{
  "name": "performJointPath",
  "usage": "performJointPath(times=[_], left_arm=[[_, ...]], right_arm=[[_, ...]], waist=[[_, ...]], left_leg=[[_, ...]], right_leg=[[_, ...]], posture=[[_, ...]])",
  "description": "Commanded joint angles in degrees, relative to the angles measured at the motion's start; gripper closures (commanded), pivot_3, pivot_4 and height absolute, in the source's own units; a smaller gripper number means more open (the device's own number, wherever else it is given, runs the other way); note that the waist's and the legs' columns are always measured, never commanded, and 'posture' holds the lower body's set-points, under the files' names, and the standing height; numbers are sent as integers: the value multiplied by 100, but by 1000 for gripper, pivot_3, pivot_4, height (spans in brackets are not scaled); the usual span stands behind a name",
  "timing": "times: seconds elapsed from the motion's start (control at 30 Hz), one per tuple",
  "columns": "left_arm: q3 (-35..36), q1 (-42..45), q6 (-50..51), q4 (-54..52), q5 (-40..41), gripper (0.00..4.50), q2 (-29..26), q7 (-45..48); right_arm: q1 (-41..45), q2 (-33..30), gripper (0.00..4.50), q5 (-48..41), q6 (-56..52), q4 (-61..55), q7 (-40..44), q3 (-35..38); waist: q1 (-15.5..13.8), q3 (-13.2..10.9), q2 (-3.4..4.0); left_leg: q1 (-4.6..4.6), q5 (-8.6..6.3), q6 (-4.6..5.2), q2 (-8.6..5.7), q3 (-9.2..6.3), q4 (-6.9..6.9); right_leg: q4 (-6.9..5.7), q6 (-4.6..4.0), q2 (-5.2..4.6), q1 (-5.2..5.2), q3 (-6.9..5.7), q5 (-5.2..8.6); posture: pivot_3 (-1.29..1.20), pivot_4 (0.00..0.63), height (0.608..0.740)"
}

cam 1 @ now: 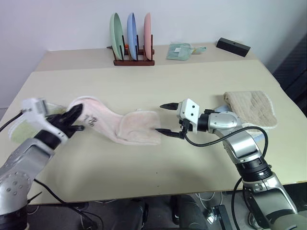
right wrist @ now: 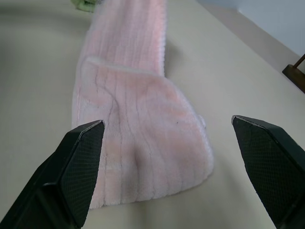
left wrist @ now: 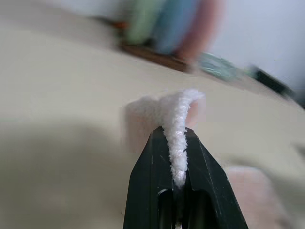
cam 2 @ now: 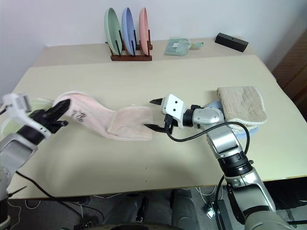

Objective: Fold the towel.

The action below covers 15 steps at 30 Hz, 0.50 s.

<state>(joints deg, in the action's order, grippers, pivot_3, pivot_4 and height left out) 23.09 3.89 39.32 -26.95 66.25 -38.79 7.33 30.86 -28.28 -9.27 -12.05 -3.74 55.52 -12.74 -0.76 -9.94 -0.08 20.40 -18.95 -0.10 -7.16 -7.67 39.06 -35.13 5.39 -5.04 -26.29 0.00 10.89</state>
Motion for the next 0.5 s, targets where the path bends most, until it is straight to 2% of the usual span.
performJointPath(times=[0.03,0.13,0.27,0.5], left_arm=[[-814,357,161,-400,-432,4464,-178,582],[-1856,741,253,-532,-1195,4464,-376,1154],[-2923,1144,120,-166,-2304,4464,-370,1606],[-3590,1372,40,299,-3080,4464,63,2205]], right_arm=[[-18,-38,125,-10,52,-171,-52,92],[-65,-52,125,-6,32,-207,-89,109],[-127,-86,125,5,7,-250,-148,137],[-206,-112,125,40,15,-276,-234,113]], waist=[[20,0,0],[37,-1,2],[31,-1,3],[11,-2,2]], left_leg=[[0,0,0,1,0,-1],[1,-2,-3,6,1,-6],[0,-2,-3,6,3,-6],[4,-2,-2,6,2,-6]], right_leg=[[0,0,-2,-1,0,0],[-1,-1,2,-9,2,0],[-2,-2,3,-8,3,0],[2,-1,2,-9,3,-1]], posture=[[0,150,735],[0,150,735],[0,150,735],[0,150,735]])
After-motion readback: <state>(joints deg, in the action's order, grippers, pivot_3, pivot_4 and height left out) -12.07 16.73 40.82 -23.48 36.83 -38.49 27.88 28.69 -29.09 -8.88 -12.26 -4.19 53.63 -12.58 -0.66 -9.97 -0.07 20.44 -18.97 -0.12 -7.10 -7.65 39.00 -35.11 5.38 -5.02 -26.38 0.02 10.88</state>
